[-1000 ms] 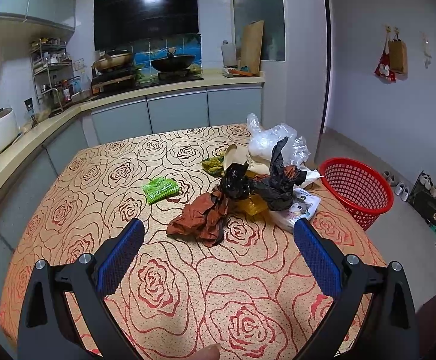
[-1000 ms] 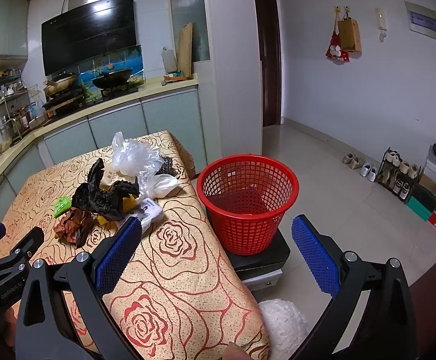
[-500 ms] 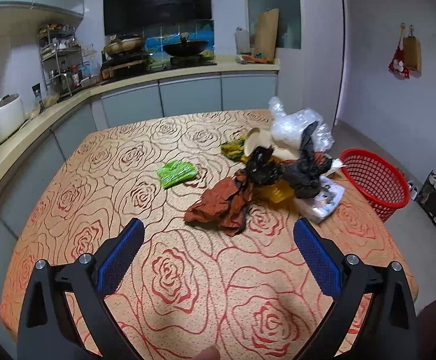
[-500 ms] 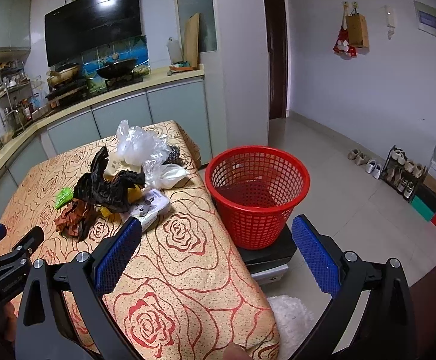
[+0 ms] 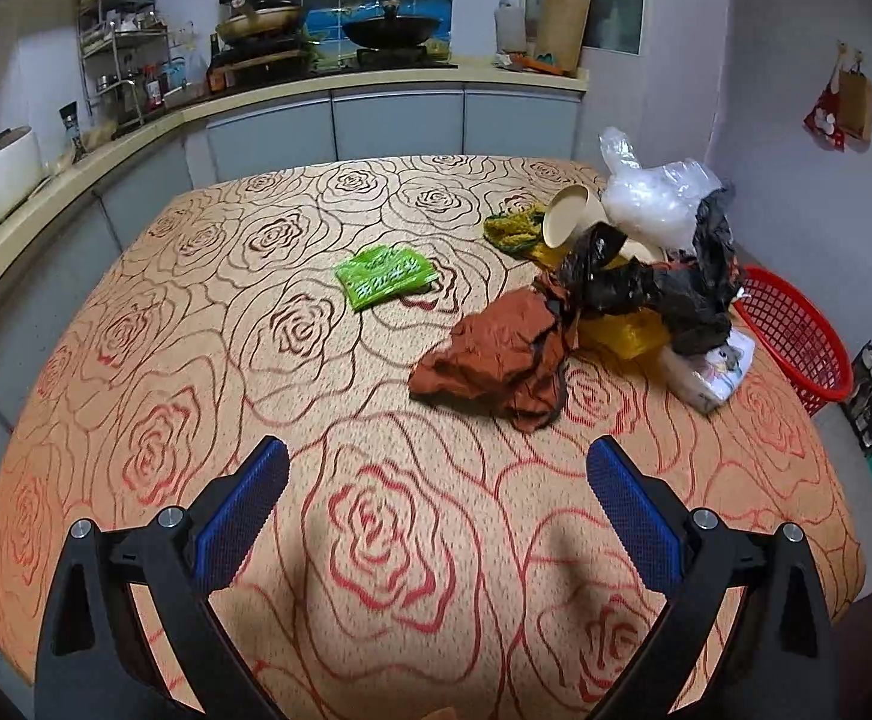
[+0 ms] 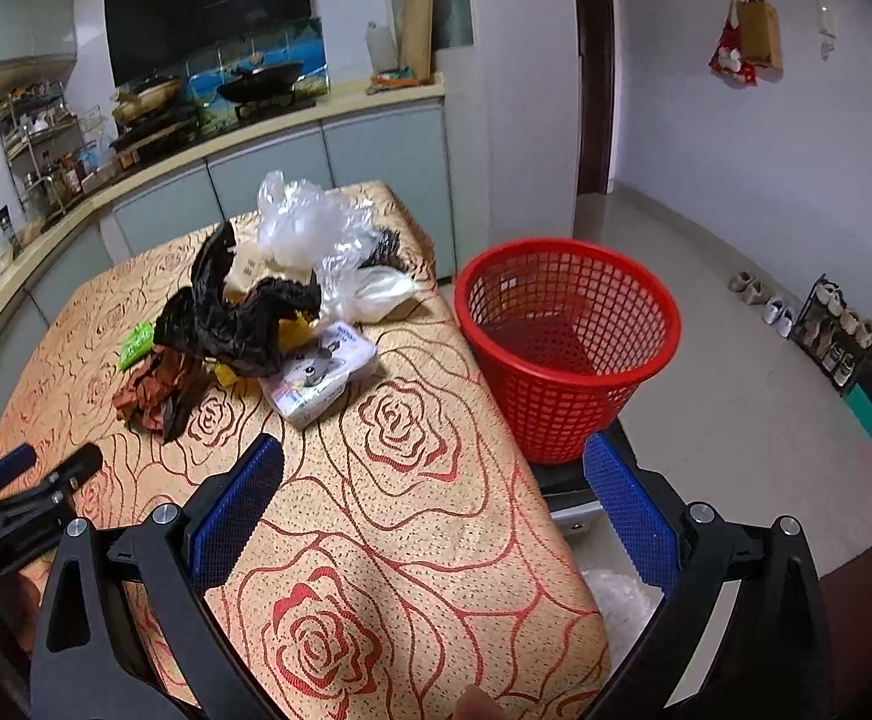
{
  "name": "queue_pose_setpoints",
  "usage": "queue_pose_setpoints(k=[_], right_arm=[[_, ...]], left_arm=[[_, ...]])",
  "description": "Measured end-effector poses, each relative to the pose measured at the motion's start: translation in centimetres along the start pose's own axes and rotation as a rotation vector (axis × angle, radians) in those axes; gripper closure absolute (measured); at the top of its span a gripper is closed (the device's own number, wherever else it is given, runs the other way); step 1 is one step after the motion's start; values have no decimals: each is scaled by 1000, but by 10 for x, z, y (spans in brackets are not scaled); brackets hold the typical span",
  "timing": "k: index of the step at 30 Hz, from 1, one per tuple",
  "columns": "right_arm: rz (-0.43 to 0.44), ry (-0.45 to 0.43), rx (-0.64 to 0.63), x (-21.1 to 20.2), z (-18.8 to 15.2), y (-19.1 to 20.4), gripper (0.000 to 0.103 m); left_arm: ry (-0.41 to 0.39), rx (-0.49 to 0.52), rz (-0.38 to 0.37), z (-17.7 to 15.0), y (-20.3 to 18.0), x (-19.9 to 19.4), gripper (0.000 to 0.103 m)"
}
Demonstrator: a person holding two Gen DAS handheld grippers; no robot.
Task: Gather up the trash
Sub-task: 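Reach the left tool to the brown paper bag while the right tool reaches the black plastic bag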
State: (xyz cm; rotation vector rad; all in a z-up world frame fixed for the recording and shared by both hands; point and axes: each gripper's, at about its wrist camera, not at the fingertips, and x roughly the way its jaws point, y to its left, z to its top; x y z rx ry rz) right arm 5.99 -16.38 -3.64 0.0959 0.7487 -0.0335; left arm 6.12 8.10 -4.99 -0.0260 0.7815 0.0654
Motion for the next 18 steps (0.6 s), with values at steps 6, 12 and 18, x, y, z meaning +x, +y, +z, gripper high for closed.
queue_pose_setpoints(k=[6,12,18], right_arm=[[8,38,-23,17,6,5,5],[32,64,-31,34,17,9,5],[74,79,-46,43,27,18,5]], left_arm=[[-7,60,-27,24,-7,19,7],[13,122,-55,40,-16,44,7],[42,154,-72,44,-24,62,14]])
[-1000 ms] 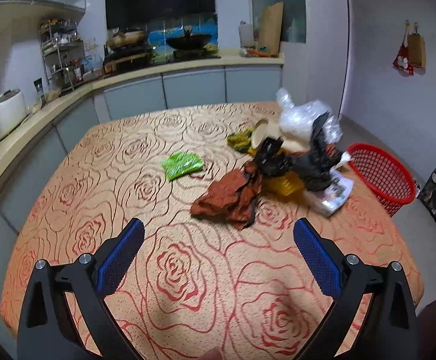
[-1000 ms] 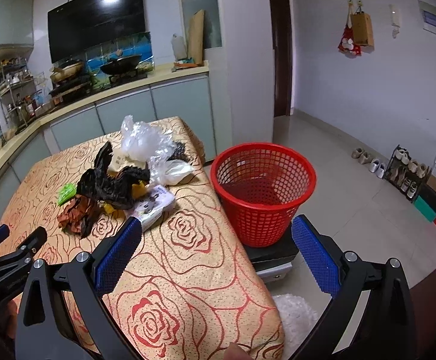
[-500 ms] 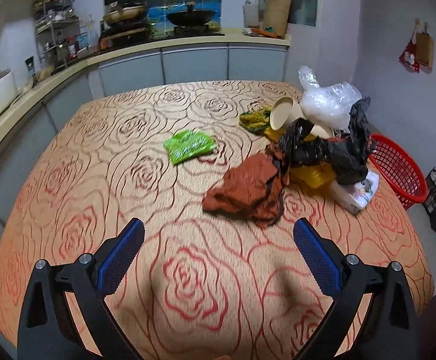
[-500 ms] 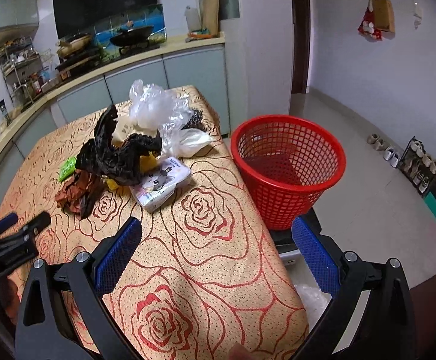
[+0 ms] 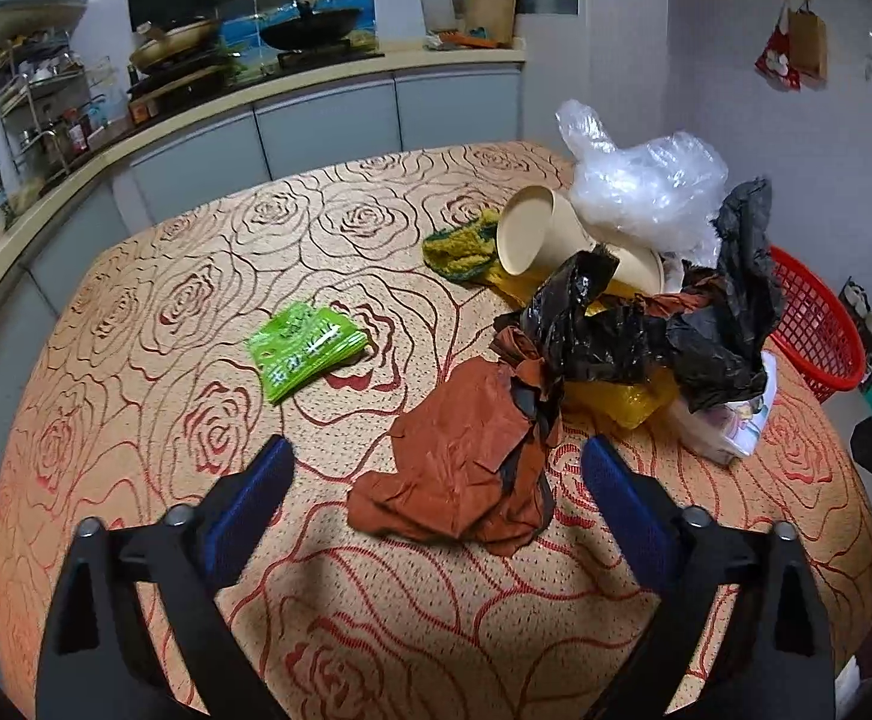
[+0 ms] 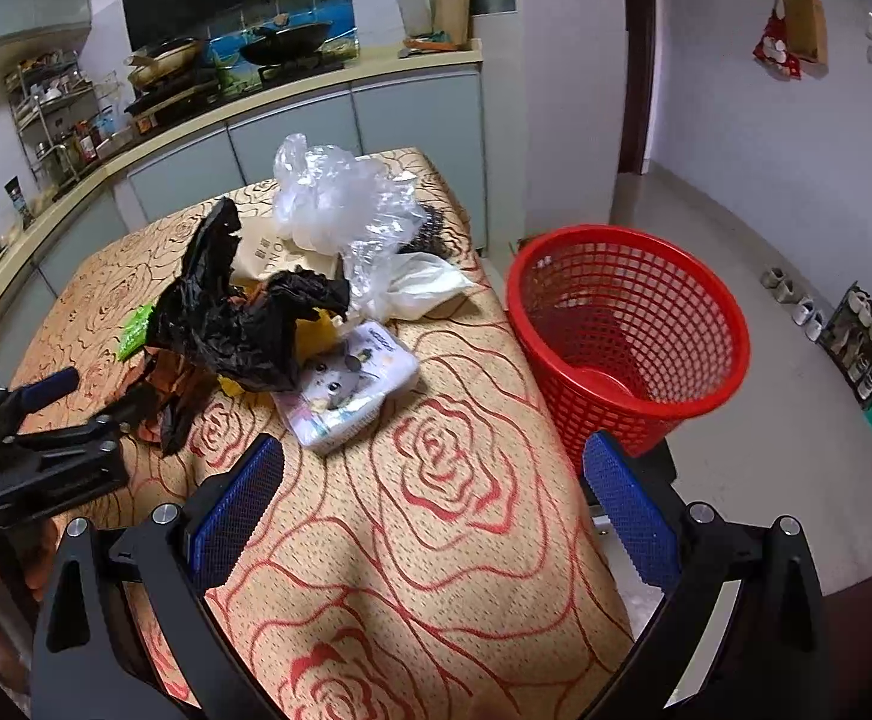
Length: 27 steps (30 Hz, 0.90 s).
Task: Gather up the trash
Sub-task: 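Reach the left tool to the brown paper bag while the right tool reaches the black plastic bag, then close the left tool on the brown bag while the right tool grips the black bag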
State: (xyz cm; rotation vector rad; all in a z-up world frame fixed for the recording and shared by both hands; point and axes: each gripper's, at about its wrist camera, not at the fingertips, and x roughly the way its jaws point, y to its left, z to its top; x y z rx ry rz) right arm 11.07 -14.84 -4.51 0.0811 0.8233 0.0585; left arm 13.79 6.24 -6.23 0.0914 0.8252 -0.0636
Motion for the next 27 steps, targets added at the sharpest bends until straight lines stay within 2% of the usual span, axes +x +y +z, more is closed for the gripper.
queue_pose_setpoints(k=[6,10,13,17,27], right_arm=[[31,27,-26,13,7,8,5],[61,22,-41,14,13,16,5],[93,24,-44,14,17,21,6],[109,43,-75,18,19,32,16],[143,-14,-107,28,40,62,17]], left_arm=[[15,-2,-23,3,0,9,32],[21,18,-41,2,-3,12,55],[17,25,-42,-1,-3,11,57],[7,8,-38,-2,3,5,59],[-34,-65,0,-7,31,-10,59]])
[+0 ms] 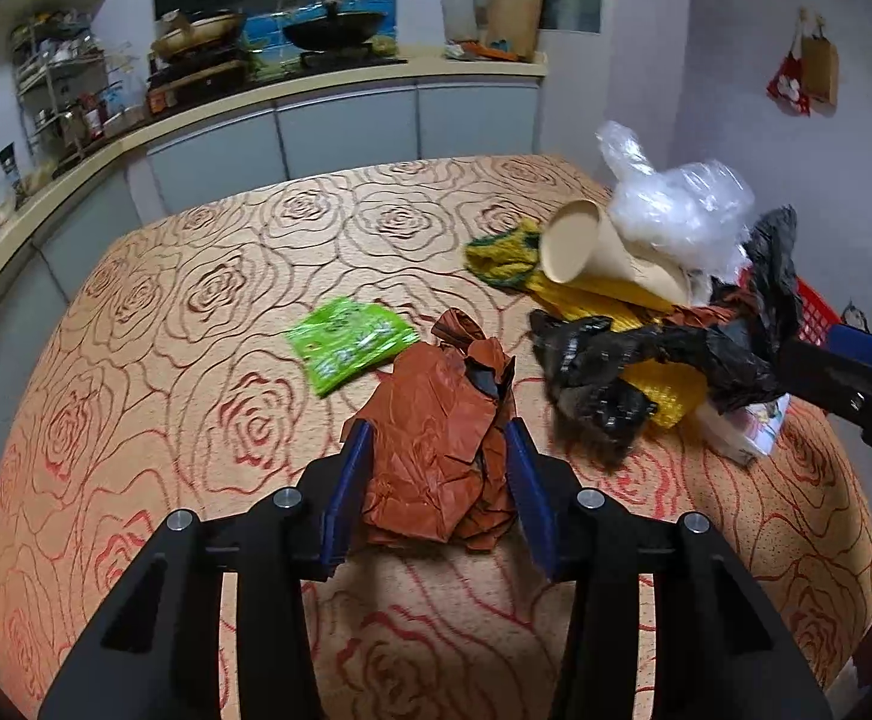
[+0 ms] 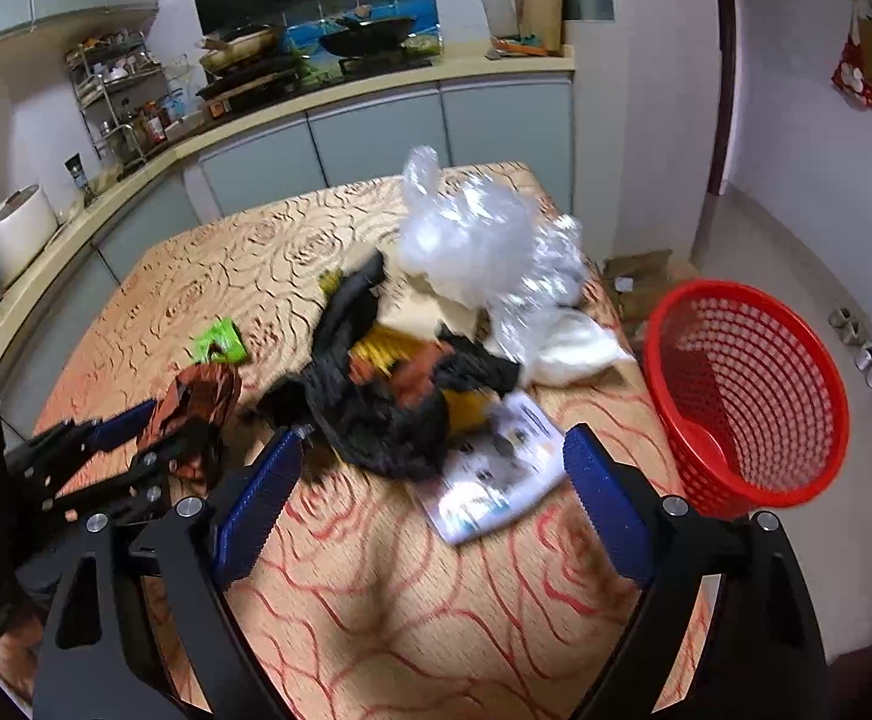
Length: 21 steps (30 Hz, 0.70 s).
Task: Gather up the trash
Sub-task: 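Close the left tool on the brown bag while the right tool grips the black bag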
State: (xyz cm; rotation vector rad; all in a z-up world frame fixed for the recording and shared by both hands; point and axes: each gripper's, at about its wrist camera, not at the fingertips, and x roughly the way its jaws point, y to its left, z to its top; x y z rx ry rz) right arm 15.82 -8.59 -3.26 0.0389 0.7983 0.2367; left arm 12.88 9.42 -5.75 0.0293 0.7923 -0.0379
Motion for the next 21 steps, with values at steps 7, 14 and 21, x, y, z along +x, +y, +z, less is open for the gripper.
queue_pose_setpoints(k=[7,14,21], right_arm=[[14,27,-20,29,14,13,26],[11,41,-12,42,18,15,44],[30,14,-7,34,16,10,57]], left_arm=[[-23,-34,9,-1,18,-11,59],[-36,-58,14,0,29,-16,59],[-54,-72,20,-2,33,-21,59]])
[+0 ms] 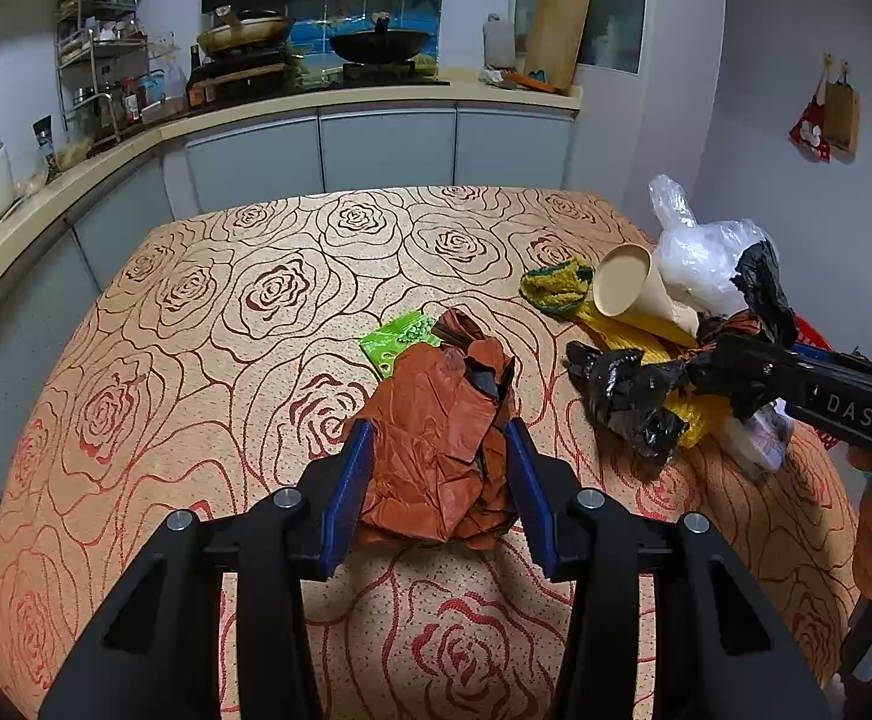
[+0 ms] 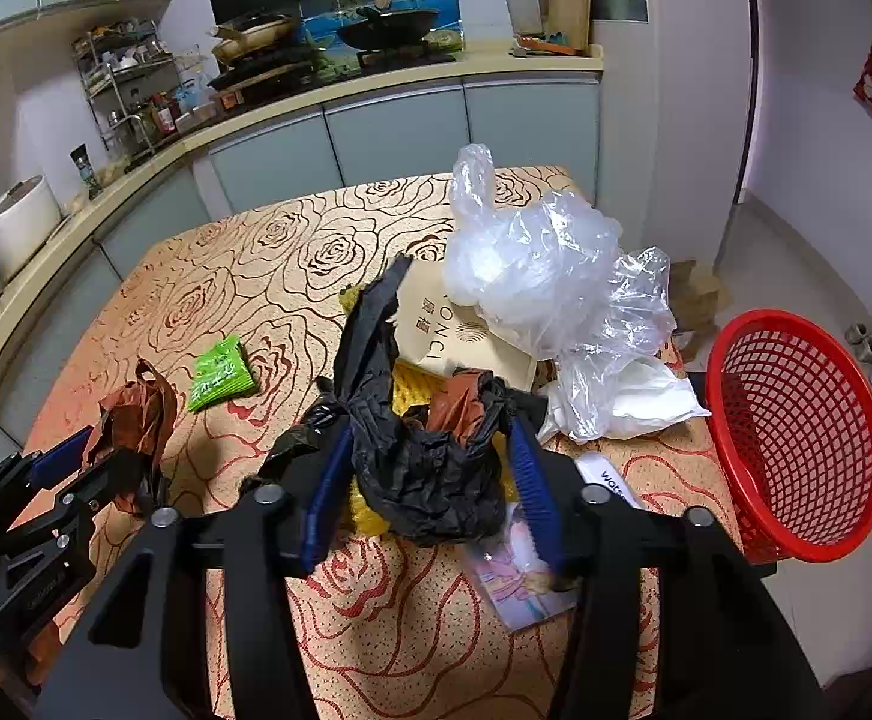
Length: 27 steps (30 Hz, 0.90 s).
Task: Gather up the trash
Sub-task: 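Close the left tool on the brown bag while the right tool grips the black bag, then carry both held bags over the red wastebasket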
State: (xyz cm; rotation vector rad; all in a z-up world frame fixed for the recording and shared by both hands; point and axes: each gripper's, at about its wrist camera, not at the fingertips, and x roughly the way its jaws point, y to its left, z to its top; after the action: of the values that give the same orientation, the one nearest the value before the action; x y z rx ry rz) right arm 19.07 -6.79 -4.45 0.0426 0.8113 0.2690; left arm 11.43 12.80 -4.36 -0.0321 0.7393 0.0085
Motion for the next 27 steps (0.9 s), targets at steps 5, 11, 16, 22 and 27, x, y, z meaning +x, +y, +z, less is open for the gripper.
queue_pose_setpoints(k=[5,11,16,22,27], right_arm=[[21,-44,7,-19,0,-1,58],[57,-100,10,-49,1,-3,58],[29,-141,32,-69,2,-22,58],[-47,-180,80,-88,3,-65,58],[-129,-206,127,-100,3,-107,58]], left_arm=[[-23,-3,12,2,0,-7,59],[-66,7,15,11,-7,-22,59],[-96,34,-7,24,-24,-28,59],[-125,90,-67,41,-63,-27,59],[-142,148,-135,56,-107,-19,59]])
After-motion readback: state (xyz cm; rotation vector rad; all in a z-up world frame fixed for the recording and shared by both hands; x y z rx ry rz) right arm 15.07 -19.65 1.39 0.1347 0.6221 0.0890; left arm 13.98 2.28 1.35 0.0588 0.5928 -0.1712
